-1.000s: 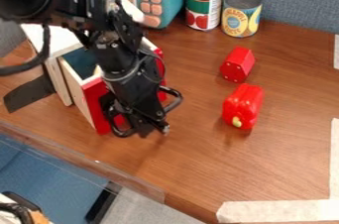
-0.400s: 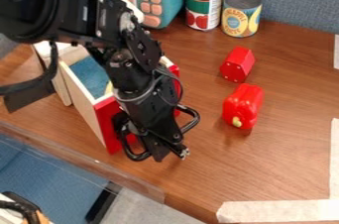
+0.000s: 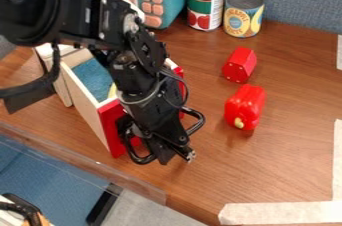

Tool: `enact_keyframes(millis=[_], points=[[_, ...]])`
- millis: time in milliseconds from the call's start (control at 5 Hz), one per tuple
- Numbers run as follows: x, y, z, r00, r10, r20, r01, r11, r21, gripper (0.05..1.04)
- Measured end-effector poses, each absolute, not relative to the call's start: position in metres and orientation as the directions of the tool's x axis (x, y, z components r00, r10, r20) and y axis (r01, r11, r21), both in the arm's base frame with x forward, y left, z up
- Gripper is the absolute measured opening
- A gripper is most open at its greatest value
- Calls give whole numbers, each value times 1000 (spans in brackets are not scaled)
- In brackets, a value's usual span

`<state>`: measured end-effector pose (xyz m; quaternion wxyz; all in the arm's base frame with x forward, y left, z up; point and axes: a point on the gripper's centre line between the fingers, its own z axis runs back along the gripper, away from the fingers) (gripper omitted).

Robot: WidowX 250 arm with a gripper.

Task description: Opened the drawer

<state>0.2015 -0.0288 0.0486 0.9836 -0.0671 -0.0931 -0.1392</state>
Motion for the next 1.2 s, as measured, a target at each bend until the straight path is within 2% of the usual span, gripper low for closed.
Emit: enact_keyframes(millis=[200,400,600,1200], points=[[200,-29,53,954,-223,201,249,962,-113,399],[197,-26,64,938,-261,227,286,954,-85,717],[189,-25,78,923,-302,237,324,944,-61,982],[189,-3,155,898,-261,355,294,955,-42,1001]])
